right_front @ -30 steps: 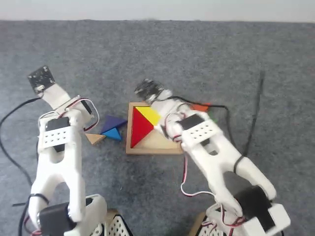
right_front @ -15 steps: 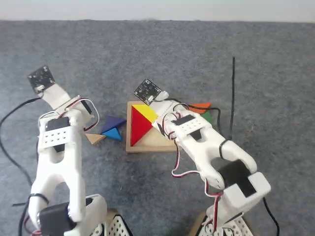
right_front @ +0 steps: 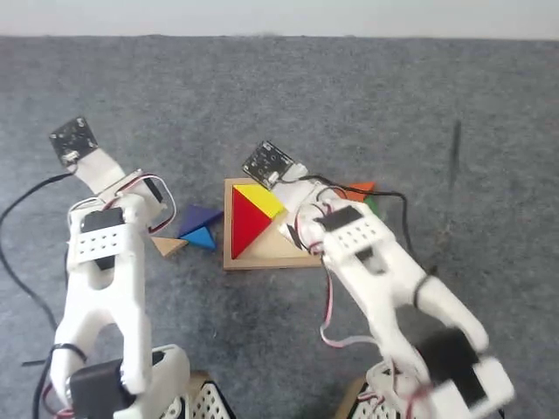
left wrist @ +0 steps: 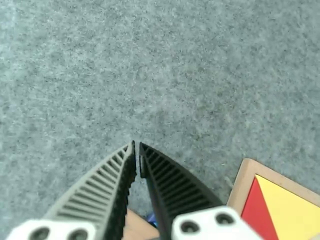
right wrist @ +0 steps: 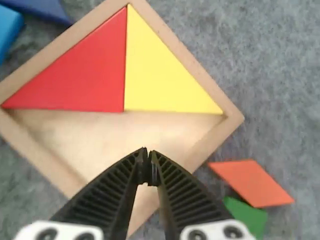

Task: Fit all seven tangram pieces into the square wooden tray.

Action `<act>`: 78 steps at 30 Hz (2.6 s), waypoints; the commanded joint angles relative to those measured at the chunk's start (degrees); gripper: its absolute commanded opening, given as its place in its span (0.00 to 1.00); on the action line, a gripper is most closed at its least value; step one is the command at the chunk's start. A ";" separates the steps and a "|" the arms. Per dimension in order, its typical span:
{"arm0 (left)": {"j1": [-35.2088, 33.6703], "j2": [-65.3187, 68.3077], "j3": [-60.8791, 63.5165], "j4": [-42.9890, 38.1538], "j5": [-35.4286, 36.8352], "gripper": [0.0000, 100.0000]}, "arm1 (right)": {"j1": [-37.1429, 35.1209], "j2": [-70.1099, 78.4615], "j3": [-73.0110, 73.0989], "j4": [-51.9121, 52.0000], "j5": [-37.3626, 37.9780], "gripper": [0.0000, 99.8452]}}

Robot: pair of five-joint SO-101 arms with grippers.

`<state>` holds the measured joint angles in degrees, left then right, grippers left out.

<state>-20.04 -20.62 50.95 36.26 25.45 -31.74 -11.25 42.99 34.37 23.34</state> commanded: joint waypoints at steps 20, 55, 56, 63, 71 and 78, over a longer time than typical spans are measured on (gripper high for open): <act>-30.24 -2.46 -0.04 11.52 -26.20 0.01 | -14.73 -0.40 -14.33 13.67 8.44 0.16; -34.73 -2.99 5.49 5.80 -29.01 0.01 | -17.01 73.10 -124.92 58.51 30.24 0.29; -34.46 -2.99 5.41 5.80 -28.13 0.01 | -15.34 73.01 -128.53 60.62 29.71 0.26; -20.75 -2.99 2.95 5.71 -26.90 0.02 | -2.33 68.62 -137.76 68.88 16.53 0.01; 2.02 -2.29 -5.41 6.24 -36.40 0.13 | 12.53 54.29 -123.78 69.14 9.58 0.01; 8.79 18.20 -26.86 20.92 -47.91 0.14 | 21.49 30.90 -85.89 67.65 11.87 0.01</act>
<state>-15.03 -15.25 38.46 48.75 -13.67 -13.27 32.53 -58.02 100.57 33.89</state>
